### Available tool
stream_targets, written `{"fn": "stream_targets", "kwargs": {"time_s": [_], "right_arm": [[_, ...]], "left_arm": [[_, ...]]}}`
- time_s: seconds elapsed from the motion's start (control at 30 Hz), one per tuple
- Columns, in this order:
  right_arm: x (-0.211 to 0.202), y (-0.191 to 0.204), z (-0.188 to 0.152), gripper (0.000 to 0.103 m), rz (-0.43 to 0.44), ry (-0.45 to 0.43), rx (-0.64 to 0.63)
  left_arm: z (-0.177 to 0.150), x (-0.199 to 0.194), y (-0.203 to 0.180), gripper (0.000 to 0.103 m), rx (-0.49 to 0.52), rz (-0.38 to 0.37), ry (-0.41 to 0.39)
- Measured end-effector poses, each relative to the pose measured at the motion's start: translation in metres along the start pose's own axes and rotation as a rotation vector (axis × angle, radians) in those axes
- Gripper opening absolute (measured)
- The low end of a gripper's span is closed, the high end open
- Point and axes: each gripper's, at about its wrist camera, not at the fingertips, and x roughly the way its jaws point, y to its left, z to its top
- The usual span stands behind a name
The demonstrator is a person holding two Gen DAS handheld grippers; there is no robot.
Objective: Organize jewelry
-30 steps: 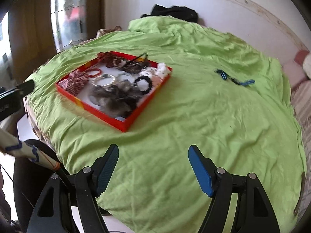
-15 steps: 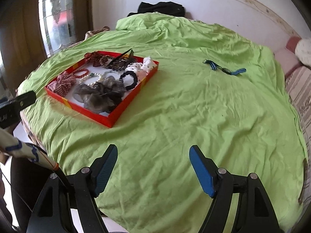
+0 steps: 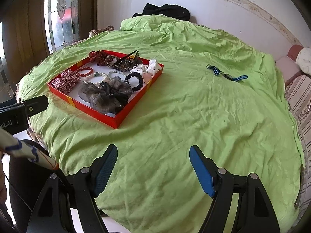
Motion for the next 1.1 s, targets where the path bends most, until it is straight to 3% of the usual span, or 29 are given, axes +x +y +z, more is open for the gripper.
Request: {"fn": "stream_targets", "kwargs": {"time_s": [1.1], "right_arm": [[-0.010, 0.015, -0.001, 0.082, -0.001, -0.019, -0.035]], "left_arm": [[-0.005, -0.006, 0.002, 0.103, -0.022, -0.003, 0.007]]}}
